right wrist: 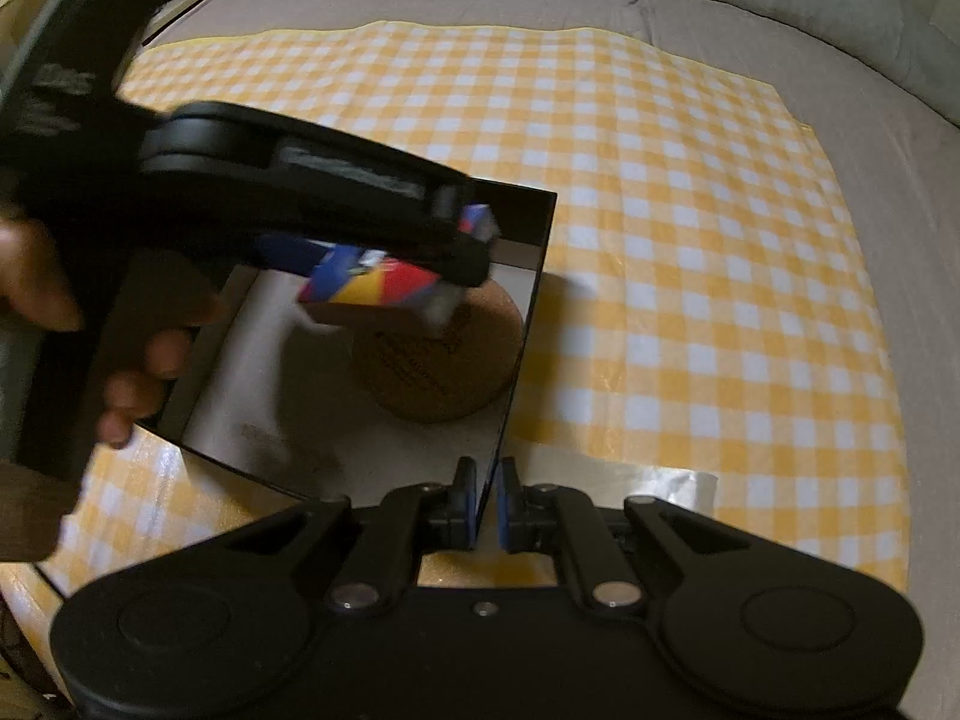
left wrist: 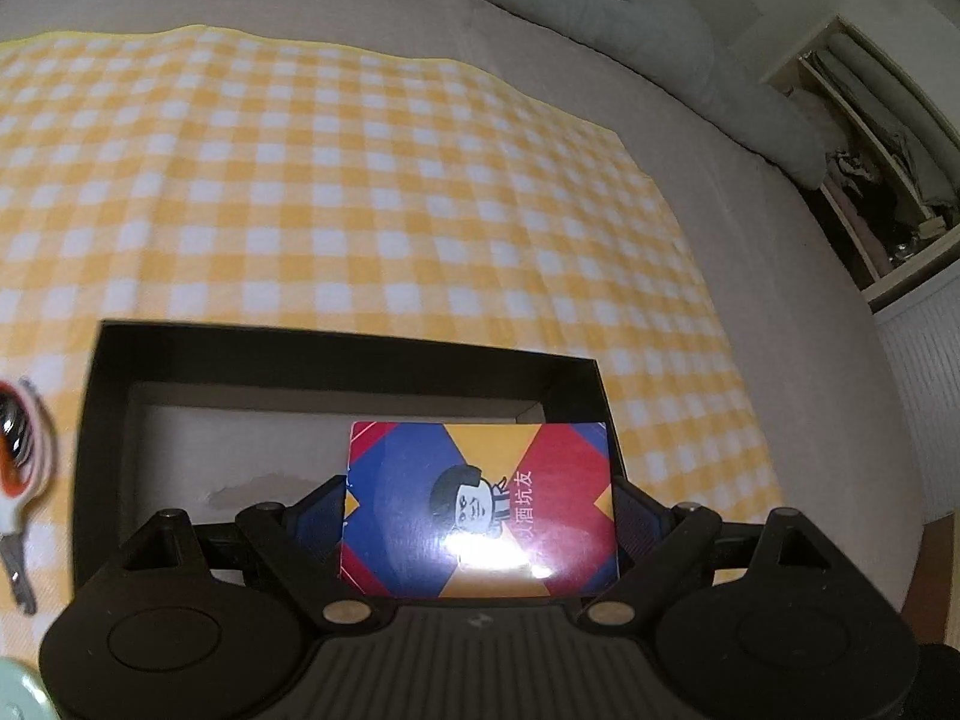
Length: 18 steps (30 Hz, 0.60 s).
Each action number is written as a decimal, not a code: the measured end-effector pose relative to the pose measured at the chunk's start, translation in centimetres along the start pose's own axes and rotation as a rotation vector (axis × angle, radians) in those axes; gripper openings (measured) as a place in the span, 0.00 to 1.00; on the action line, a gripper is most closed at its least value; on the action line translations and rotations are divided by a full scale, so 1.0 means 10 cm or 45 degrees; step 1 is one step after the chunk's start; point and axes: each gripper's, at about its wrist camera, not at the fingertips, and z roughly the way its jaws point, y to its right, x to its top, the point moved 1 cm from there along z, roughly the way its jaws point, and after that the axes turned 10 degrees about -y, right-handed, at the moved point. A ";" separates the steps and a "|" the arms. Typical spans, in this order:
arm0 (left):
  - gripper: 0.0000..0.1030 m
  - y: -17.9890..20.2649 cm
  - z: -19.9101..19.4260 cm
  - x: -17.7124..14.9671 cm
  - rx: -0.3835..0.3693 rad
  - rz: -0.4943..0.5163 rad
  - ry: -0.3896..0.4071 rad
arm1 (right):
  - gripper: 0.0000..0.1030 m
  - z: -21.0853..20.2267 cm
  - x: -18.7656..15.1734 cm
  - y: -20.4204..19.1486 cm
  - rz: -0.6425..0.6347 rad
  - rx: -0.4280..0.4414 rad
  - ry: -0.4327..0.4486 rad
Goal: Organize rigid objects
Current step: 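Carry the card box with the left gripper over the black box, then set the card box on the coaster and open the left gripper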
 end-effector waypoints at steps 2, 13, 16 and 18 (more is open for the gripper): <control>0.87 0.04 0.07 0.02 0.015 0.010 0.004 | 0.07 0.00 0.01 0.02 0.011 0.011 -0.001; 0.97 0.03 0.26 0.12 -0.026 -0.056 0.048 | 0.07 0.09 -0.08 0.02 0.038 0.037 0.002; 0.98 0.04 0.17 0.11 -0.013 -0.012 0.070 | 0.07 0.09 -0.09 0.01 0.048 0.027 0.009; 0.98 0.05 0.09 0.08 0.012 0.026 0.079 | 0.07 0.11 -0.09 -0.01 0.043 0.016 0.003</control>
